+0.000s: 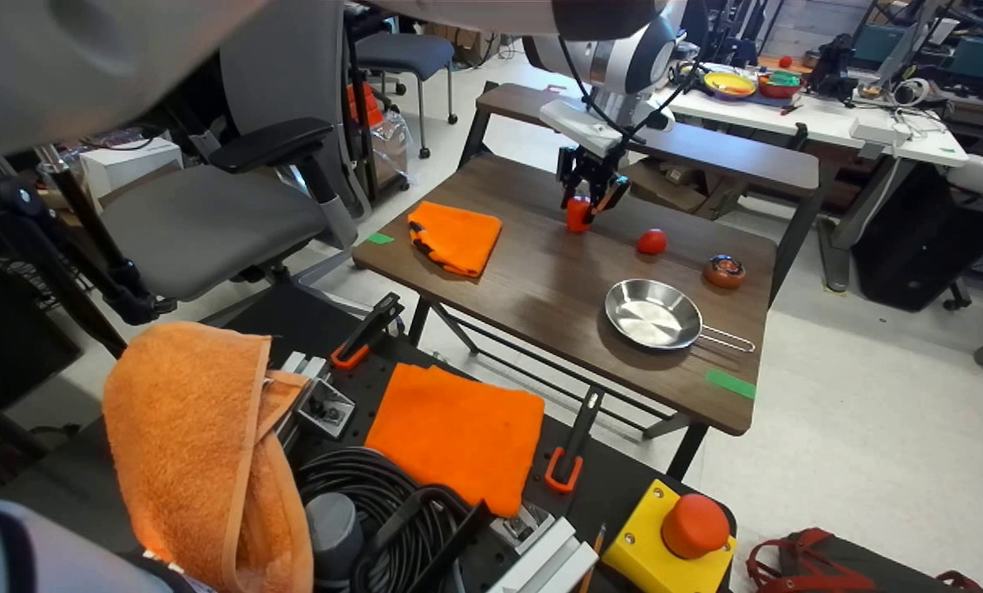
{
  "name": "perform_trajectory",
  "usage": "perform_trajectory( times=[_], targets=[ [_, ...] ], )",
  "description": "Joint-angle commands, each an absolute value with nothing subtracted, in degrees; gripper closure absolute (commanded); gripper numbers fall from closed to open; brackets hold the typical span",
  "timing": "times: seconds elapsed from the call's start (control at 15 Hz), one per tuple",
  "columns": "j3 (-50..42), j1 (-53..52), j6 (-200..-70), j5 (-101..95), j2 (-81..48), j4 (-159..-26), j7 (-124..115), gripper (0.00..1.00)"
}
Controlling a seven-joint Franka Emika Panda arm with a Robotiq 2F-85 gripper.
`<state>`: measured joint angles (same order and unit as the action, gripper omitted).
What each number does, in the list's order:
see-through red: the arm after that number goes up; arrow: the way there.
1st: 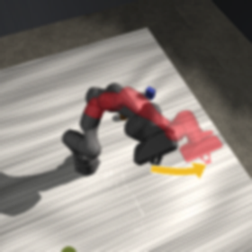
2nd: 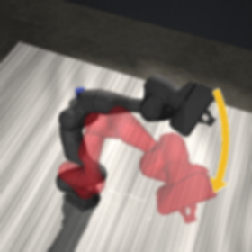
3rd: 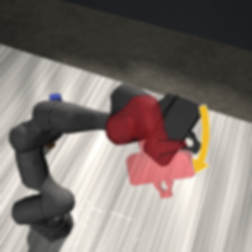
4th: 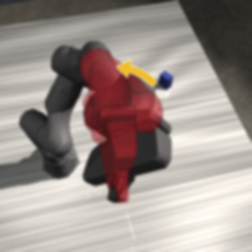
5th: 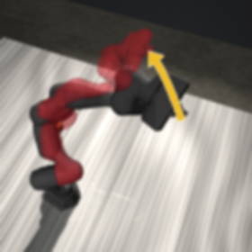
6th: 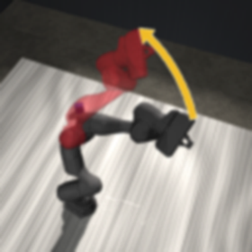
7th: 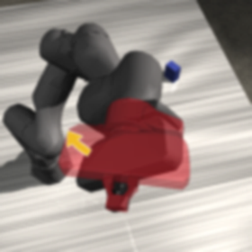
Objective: Pick up the red bell pepper and put it on the table
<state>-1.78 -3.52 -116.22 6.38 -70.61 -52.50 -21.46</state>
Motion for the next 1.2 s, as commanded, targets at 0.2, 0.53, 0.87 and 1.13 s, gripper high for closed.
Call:
perform_trajectory(
  times=[0.2, 0.53, 0.87, 1.13],
  targets=[
    [-2.2, -4.53, -110.11, 5.18, -72.69, -47.38, -23.05, 0.06],
    [-1.73, -5.01, -121.2, 4.79, -59.96, -63.02, -17.02, 0.0],
    [-1.75, -3.47, -125.03, 4.99, -50.02, -75.25, -13.86, 0.0],
    [-1.69, -3.3, -123.46, 5.13, -52.21, -71.69, -14.75, 0.0]
  ],
)
